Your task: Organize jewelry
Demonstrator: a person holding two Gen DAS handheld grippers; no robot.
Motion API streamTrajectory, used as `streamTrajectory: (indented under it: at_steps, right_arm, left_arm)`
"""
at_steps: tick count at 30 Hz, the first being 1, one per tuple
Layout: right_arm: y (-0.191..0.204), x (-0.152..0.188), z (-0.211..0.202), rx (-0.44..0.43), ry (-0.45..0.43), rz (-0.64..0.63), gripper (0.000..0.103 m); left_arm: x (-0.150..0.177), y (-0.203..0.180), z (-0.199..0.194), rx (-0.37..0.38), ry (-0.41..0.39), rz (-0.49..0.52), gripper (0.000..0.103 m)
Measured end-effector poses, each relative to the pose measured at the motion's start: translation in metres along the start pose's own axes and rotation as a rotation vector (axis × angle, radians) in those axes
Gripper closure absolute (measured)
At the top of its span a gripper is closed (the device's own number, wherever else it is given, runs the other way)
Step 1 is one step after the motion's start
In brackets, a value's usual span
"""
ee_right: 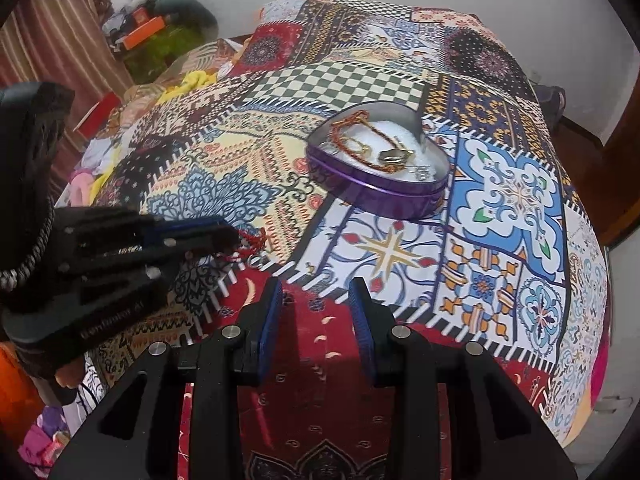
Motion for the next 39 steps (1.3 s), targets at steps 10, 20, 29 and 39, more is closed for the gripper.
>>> streamTrajectory:
  at_steps: [10, 20, 29, 39]
  right_arm:
    - [0.029, -0.011, 0.01, 0.001, 0.01, -0.075, 0.072]
    - [0.035, -0.016, 0.021, 0.044, 0.016, -0.102, 0.083]
    - [0.033, -0.017, 0.018, 0.038, -0.001, -0.095, 0.094]
    - [0.008, -0.028, -0.022, 0.042, -0.106, -0.015, 0.094]
  left_arm:
    - [0.005, 0.019, -0.029, -0.013, -0.063, -0.026, 0.097]
    - [0.009, 0.024, -0.031, -0.02, -0.074, -0.022, 0.097]
    - [0.004, 0.019, -0.037, -0.023, -0.086, -0.016, 0.097]
    - [-0.013, 0.006, -0.055, -0.027, -0.131, 0.006, 0.097]
Point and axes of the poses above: each gripper's, at about its wrist camera, not at the fingertips, and z roughly the way its jaws point, y to its left, x to its underside, the point moved 9 cm from there along z, roughly the way its jaws point, and after that the axes turned 13 degrees about y, right-handed, at the moved point
